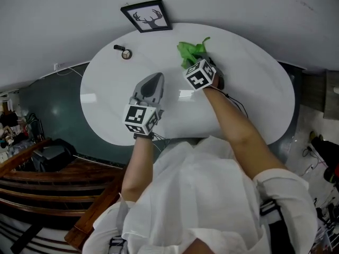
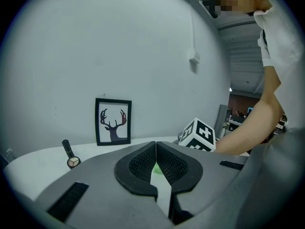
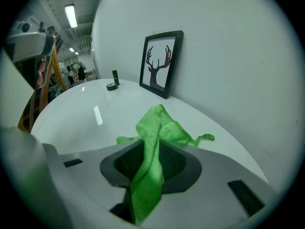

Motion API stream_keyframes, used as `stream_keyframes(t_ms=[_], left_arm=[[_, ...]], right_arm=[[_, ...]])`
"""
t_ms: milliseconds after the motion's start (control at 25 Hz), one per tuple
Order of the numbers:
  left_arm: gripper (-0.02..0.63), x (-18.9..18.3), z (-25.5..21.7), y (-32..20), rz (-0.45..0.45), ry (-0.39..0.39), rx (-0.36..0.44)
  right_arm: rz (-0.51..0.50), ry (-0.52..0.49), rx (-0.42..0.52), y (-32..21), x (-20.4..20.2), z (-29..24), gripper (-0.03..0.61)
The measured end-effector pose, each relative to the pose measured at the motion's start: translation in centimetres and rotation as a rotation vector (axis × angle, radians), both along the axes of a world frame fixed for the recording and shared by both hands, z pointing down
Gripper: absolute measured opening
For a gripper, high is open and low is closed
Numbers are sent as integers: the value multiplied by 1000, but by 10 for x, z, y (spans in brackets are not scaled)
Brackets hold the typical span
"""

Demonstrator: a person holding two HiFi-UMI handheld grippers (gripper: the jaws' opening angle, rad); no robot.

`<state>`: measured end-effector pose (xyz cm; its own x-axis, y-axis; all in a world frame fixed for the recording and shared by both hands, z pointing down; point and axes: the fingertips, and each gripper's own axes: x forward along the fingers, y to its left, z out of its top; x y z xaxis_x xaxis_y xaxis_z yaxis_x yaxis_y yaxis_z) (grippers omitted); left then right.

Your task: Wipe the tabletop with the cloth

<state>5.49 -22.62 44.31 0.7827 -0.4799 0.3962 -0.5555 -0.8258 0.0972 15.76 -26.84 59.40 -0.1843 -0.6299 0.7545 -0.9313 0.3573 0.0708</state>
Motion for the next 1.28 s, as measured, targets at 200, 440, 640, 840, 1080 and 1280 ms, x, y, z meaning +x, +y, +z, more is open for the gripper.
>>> stream_keyframes(t_ms=[200, 440, 640, 840, 1080, 1280], left_arm=[[17, 1, 3, -4, 12, -11, -1], [17, 14, 8, 3, 41, -29, -13], [17, 31, 11, 8, 62, -29, -14], [17, 55, 11, 16, 97, -23, -19], [17, 81, 11, 27, 133, -17, -19], [17, 97, 11, 33, 148, -9, -19]], right_arm=[[39, -29, 24, -32, 12, -1, 95], [167, -59, 29, -46, 66, -1, 95], [299, -53, 31, -22, 135, -1, 95], [445, -57, 27, 28, 212, 3, 95], [607, -31, 6, 109, 302, 12, 95], [726, -10, -16, 181, 355, 16, 95]])
